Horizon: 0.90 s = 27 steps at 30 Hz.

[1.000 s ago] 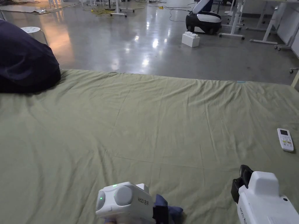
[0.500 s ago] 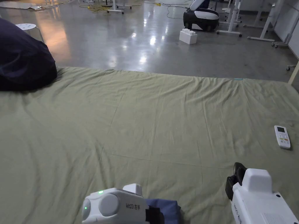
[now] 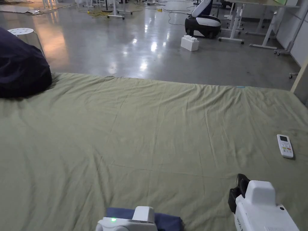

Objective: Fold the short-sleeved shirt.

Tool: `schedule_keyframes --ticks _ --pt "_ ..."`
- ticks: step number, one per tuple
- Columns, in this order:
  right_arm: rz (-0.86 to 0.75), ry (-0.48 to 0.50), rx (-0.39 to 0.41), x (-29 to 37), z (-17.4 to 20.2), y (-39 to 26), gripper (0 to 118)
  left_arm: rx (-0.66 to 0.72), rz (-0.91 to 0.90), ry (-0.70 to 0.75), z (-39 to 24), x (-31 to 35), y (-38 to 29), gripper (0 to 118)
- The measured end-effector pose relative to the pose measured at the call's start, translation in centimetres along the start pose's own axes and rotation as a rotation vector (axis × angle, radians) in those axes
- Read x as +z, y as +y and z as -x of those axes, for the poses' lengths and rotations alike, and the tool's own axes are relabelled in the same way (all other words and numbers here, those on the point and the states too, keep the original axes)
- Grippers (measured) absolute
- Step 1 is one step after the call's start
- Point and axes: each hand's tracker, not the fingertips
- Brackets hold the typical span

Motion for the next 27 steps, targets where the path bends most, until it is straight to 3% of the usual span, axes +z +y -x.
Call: schedule_keyframes --ticks 6,11,16,21,27 --pt "-0.047 -0.002 -0.004 0.0 0.3 2.0 0 -0.087 -0.260 -0.032 -0.5 7.5 3.3 9" --pt "-0.111 -0.017 -0.021 -0.2 0.7 4.4 0 -0.280 -0.636 0.306 -1.3 12.9 6.2 8" --pt "-0.160 -0.026 -0.023 -0.3 1.0 6.2 0 -0.356 -0.880 0.533 -0.9 15.9 7.6 8" --pt "-0.196 -0.054 -0.026 -0.3 1.0 7.0 0 -0.273 -1.003 0.593 0.8 18.1 8.3 8" --pt "-0.211 -0.080 -0.014 0.1 0.6 7.5 0 -0.237 -0.983 0.598 3.4 19.1 8.2 8"
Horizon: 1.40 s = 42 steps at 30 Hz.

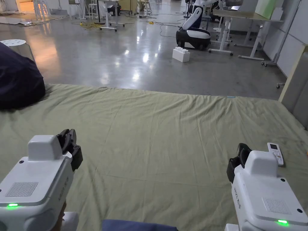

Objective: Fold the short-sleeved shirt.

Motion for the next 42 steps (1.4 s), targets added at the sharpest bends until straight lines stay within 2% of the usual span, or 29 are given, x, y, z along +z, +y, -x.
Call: schedule_keyframes --ticks 2,3,4,6,8,15,19,21,22,23,24,25,28,34,39,42 --pt "0.029 0.012 -0.009 0.5 -0.2 -0.3 0 -0.007 0.011 -0.003 0.6 0.3 -0.3 8" --pt "0.075 0.026 -0.049 0.8 -0.1 -0.8 0 -0.005 0.023 -0.013 0.8 0.4 -0.5 8" --pt "0.098 0.058 -0.055 1.2 0.2 -1.4 0 -0.006 0.039 -0.015 1.0 0.4 -0.8 8" --pt "0.166 0.087 -0.022 2.3 1.8 -3.0 0 -0.017 0.068 -0.023 1.3 0.6 -1.4 8" --pt "0.202 0.180 -0.017 3.9 3.9 -5.0 0 -0.030 0.111 -0.029 1.6 0.9 -2.5 8" --pt "0.316 0.353 0.113 7.0 12.6 -12.3 0 -0.035 0.273 -0.072 3.2 2.3 -6.6 8" --pt "0.389 0.342 0.155 6.5 15.4 -16.6 0 0.003 0.372 -0.092 4.3 3.2 -8.8 8" --pt "0.443 0.309 0.157 5.6 15.6 -18.5 0 0.048 0.429 -0.116 4.9 3.6 -9.8 9" --pt "0.504 0.296 0.130 5.2 15.6 -19.5 0 0.072 0.474 -0.135 5.2 3.6 -10.5 9" --pt "0.486 0.273 0.158 5.0 15.4 -19.5 0 0.093 0.519 -0.156 5.4 3.6 -11.0 10" --pt "0.514 0.283 0.144 4.7 15.2 -20.0 0 0.118 0.572 -0.196 5.8 3.4 -11.7 11" --pt "0.531 0.281 0.127 4.5 15.0 -20.3 0 0.154 0.640 -0.250 6.1 3.1 -12.3 22" --pt "0.537 0.277 0.116 4.1 14.3 -21.1 0 0.304 0.773 -0.381 7.0 1.8 -14.5 85" --pt "0.546 0.288 0.102 4.0 14.0 -20.8 0 0.538 0.912 -0.558 7.9 -1.4 -17.8 90" --pt "0.542 0.290 0.100 4.2 13.8 -21.1 0 0.612 1.074 -0.656 7.1 -4.9 -21.4 90" --pt "0.541 0.293 0.104 4.2 13.8 -21.1 0 0.704 1.103 -0.729 5.7 -5.6 -22.6 89"
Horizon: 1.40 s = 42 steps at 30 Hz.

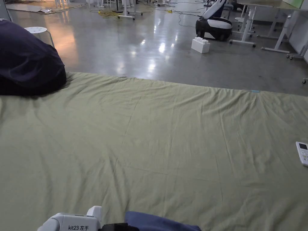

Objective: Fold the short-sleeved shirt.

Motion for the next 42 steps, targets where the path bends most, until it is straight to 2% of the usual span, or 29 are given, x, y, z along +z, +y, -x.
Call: schedule_keyframes --ticks 2,5,9,11,16,18,22,23,26,28,31,35,42 --pt "0.001 0.002 -0.001 0.0 -0.1 0.0 0 0.020 -0.009 -0.076 1.0 -0.5 0.4 89" --pt "0.001 0.003 0.002 1.0 0.3 0.8 0 0.088 0.010 -0.116 2.0 -1.3 0.7 76" --pt "0.001 0.005 0.002 1.2 0.3 0.9 0 0.021 0.023 -0.084 -1.9 -2.5 -2.1 50" --pt "0.003 0.005 -0.002 0.7 0.0 0.4 0 0.029 0.016 -0.068 0.2 -2.5 -0.5 46" --pt "0.000 0.005 -0.004 0.6 -0.2 0.3 0 0.042 0.000 -0.082 0.6 -2.5 -0.5 31" --pt "-0.001 0.012 -0.008 0.7 -0.4 0.4 0 0.074 -0.009 -0.121 0.0 -1.6 -1.0 29" --pt "-0.016 0.010 -0.012 1.6 -1.2 1.6 0 0.013 0.001 -0.133 -2.1 0.8 -0.6 27" --pt "-0.031 0.000 -0.011 1.9 -1.4 2.1 0 0.007 -0.001 -0.140 0.0 1.2 0.1 27" --pt "-0.075 -0.020 -0.018 2.4 -2.5 4.1 0 0.008 -0.023 -0.155 0.0 4.8 1.8 27" --pt "-0.110 -0.030 -0.020 2.7 -3.3 6.0 0 0.000 -0.038 -0.140 2.9 7.8 3.7 27" --pt "-0.176 -0.048 -0.014 2.7 -4.7 9.0 0 -0.037 -0.049 -0.060 2.2 12.3 5.1 27" --pt "-0.273 -0.082 0.003 3.4 -6.4 13.7 0 -0.057 -0.062 0.073 4.9 19.4 8.6 27" --pt "-0.378 -0.140 -0.037 4.2 -9.4 19.8 0 -0.042 -0.091 0.324 7.9 30.1 13.4 27"
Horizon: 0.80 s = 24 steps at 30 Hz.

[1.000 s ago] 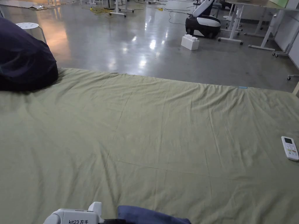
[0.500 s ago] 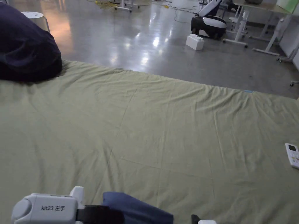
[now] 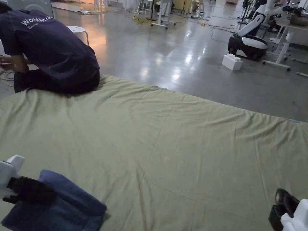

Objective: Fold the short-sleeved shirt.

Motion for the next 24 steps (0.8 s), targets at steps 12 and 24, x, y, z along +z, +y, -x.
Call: schedule_keyframes --ticks 12,24 --pt "-0.004 -0.053 0.021 -1.0 -0.7 0.2 0 -0.049 0.065 0.502 4.3 6.5 4.6 27" --pt "0.020 -0.039 0.016 -0.7 -0.8 -0.6 0 -0.080 -0.011 0.879 4.9 7.1 5.3 64"
